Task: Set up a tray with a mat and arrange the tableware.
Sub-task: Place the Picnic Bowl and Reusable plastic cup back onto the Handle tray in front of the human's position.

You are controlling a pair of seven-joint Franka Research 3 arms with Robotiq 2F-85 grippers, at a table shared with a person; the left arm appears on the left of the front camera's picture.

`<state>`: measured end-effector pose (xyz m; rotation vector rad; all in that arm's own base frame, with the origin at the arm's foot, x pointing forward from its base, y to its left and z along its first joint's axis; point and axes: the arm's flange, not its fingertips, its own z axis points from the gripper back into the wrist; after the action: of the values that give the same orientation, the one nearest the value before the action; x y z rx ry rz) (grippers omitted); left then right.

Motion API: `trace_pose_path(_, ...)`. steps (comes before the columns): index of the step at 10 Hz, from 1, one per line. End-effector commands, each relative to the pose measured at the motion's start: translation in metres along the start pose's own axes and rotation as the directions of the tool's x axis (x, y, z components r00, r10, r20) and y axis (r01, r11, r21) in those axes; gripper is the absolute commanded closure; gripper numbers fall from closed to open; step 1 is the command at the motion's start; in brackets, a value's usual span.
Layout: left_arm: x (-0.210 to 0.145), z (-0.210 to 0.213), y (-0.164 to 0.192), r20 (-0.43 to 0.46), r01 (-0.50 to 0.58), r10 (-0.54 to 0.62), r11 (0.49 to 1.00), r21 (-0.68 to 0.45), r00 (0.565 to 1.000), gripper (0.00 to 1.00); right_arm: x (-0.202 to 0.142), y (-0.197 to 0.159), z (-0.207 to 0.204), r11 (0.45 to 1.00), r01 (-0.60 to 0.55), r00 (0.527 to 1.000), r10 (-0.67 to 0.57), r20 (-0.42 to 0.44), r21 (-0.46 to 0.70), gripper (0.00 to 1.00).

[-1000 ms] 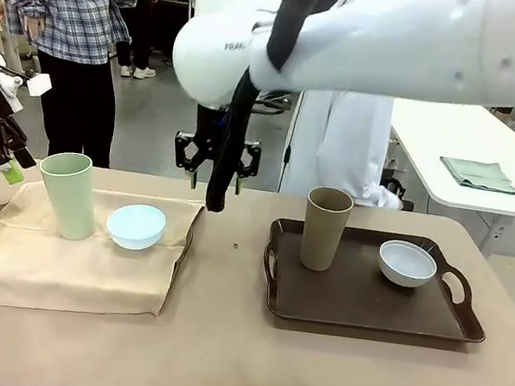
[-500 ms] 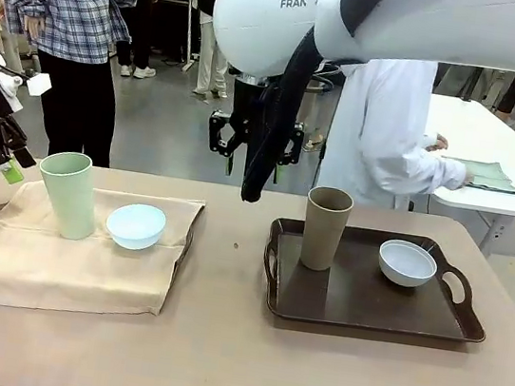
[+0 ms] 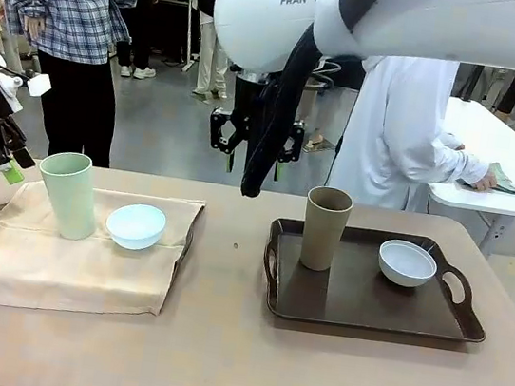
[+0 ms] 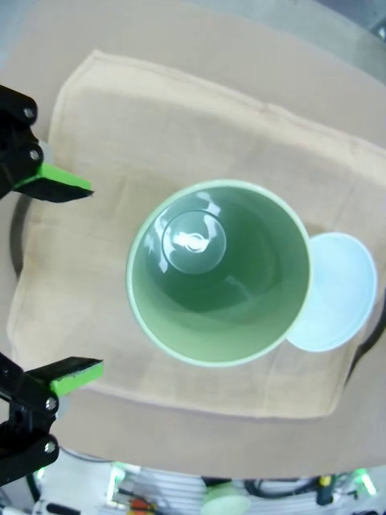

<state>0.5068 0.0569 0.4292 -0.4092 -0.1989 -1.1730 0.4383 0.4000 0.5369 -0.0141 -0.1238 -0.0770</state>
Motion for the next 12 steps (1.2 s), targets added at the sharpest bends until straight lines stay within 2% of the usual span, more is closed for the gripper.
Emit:
trace_pose_path(1,0.022,0.01,-0.026,-0.097,-0.092,0.1,0.992,0.083,0.99,0.0,-0.006,-0.02,0.015,0.999,0.02,1.0,-0.02,-0.001,-0.034,0.17)
trace_pose_path(2,0.04,0.014,-0.034,-0.188,-0.167,0.181,0.982,0.089,0.965,0.0,-0.009,-0.029,0.022,0.999,0.008,1.0,-0.008,-0.005,-0.048,0.17)
trace_pose_path(4,0.081,0.02,-0.042,-0.347,-0.341,0.388,0.921,0.19,0.854,0.0,-0.007,-0.054,0.034,0.999,-0.028,1.0,0.028,-0.003,-0.025,0.17)
trace_pose_path(6,0.119,0.024,-0.045,-0.419,-0.445,0.512,0.859,0.254,0.75,0.0,0.0,-0.069,0.039,0.999,-0.032,0.999,0.032,0.006,0.022,0.17)
trace_pose_path(7,0.136,0.024,-0.05,-0.401,-0.485,0.567,0.823,0.294,0.719,0.0,0.006,-0.07,0.037,0.999,-0.028,1.0,0.028,0.01,0.03,0.17)
trace_pose_path(8,0.152,0.032,-0.058,-0.344,-0.51,0.603,0.796,0.326,0.72,0.0,0.019,-0.066,0.031,0.999,-0.023,1.0,0.023,0.0,0.023,0.17)
trace_pose_path(9,0.16,0.043,-0.065,-0.27,-0.533,0.632,0.766,0.36,0.726,0.0,0.034,-0.058,0.023,0.999,-0.036,0.999,0.036,-0.022,0.007,0.17)
trace_pose_path(10,0.162,0.059,-0.073,-0.184,-0.556,0.658,0.729,0.4,0.73,0.0,0.014,-0.067,0.045,1.0,-0.017,1.0,0.017,0.007,0.001,0.17)
trace_pose_path(12,0.154,0.092,-0.101,-0.049,-0.55,0.629,0.713,0.436,0.776,0.0,0.014,-0.067,0.045,1.0,-0.017,1.0,0.017,0.007,0.001,0.17)
